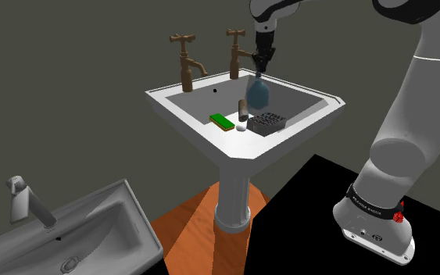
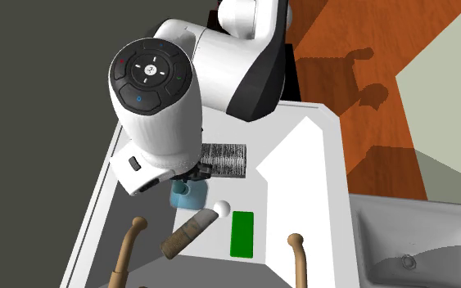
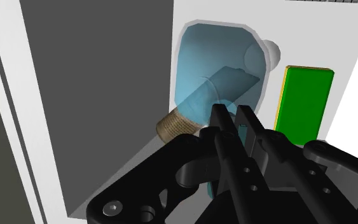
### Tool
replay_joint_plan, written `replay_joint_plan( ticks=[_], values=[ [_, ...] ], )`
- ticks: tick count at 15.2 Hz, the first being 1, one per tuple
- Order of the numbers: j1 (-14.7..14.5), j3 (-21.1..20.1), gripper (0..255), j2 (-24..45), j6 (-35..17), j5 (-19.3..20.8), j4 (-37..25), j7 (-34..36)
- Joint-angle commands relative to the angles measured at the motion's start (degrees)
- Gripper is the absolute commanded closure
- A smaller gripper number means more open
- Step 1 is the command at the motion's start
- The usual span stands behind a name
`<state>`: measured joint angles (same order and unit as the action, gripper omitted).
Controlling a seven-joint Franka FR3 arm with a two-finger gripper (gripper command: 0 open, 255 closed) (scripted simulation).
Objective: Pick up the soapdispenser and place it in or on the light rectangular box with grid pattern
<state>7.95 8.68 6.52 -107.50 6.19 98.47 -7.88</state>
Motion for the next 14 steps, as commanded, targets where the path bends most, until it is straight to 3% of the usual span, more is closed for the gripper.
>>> replay_joint_plan(
  ticks=[1,13,14],
  values=[
    [-0.06,-0.04,255,-0.17,1.58,-0.02,-1.41,-0.07],
    [-0.04,-0.03,255,0.57,10.91,-0.33,-11.53,-1.11],
    [-0.08,-0.01,255,-1.47,11.3,-0.03,-9.9,-1.15]
  ],
)
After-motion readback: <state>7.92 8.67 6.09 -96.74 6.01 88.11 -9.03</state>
